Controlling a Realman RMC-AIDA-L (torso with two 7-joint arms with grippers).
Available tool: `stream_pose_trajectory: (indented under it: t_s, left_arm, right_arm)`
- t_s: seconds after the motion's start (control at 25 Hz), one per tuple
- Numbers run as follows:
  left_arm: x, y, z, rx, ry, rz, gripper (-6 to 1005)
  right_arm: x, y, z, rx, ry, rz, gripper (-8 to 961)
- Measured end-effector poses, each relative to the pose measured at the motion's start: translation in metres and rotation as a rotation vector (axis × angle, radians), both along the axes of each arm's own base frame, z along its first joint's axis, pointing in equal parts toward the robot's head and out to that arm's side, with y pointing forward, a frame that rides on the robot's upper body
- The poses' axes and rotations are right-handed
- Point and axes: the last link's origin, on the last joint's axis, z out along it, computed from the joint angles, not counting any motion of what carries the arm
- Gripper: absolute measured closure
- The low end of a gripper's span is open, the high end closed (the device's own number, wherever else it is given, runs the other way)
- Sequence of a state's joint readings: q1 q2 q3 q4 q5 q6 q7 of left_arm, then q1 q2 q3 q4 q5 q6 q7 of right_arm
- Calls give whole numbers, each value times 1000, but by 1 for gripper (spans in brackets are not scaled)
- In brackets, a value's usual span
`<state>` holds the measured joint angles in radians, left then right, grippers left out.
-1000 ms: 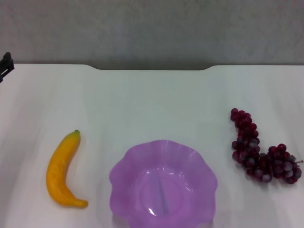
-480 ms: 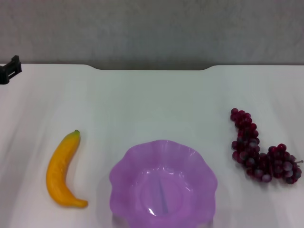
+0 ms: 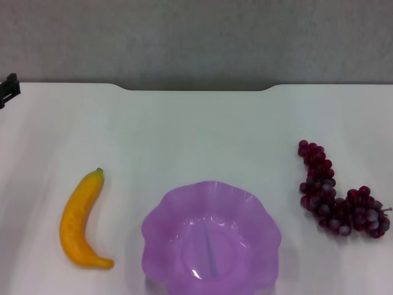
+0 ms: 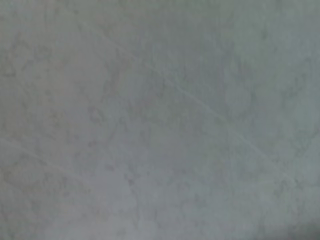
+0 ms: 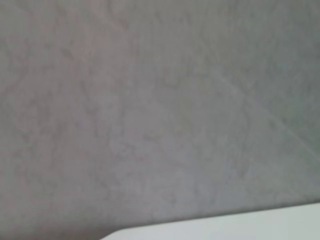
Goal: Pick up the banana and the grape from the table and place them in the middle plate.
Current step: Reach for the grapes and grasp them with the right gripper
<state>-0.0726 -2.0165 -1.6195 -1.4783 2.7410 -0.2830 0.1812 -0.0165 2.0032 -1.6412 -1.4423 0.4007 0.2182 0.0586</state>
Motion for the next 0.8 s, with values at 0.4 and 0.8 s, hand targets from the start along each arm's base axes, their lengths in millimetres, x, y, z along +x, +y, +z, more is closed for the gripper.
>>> stream_pose_trajectory:
  t_s: [0.4,0.8]
  left_arm:
    - [3,1,0,-3,3,-5,119]
    - [4,2,2,2,0,-10,120]
  right_arm:
    - [-21,-5,13,-220,84,26,344]
    - [0,11,-2,-438,88,-86,344]
